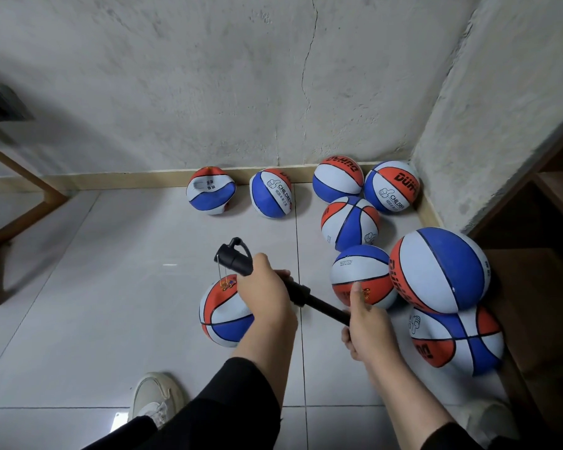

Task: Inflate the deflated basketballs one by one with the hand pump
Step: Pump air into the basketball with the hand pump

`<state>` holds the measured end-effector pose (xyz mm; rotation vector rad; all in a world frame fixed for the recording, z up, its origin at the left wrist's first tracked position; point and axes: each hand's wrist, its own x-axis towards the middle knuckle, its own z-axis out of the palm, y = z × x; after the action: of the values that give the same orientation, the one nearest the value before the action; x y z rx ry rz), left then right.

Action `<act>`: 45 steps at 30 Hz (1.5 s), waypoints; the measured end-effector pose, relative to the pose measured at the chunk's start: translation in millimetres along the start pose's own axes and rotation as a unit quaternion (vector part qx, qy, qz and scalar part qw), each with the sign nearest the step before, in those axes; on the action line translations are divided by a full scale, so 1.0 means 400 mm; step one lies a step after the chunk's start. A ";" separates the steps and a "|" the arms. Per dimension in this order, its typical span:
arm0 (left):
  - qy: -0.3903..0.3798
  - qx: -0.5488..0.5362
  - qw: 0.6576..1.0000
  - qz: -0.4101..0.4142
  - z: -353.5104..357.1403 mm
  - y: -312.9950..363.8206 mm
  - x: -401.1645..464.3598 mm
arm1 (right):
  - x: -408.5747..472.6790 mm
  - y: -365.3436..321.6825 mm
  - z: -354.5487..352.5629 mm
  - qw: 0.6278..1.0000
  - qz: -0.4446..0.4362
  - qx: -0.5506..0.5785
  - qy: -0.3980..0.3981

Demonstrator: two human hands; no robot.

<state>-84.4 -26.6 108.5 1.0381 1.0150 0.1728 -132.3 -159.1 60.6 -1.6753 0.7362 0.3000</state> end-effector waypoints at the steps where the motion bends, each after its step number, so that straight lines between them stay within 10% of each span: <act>1: -0.003 -0.006 1.000 0.000 0.005 -0.009 -0.012 | -0.001 -0.003 0.009 1.000 -0.009 -0.004 -0.001; 45: -0.011 -0.002 1.000 0.004 0.014 -0.007 -0.023 | -0.007 -0.031 0.016 1.000 0.011 0.001 0.001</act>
<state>-86.1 -36.6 112.8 1.0389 0.9912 0.1694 -125.7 -151.2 70.5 -1.6671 0.7573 0.3135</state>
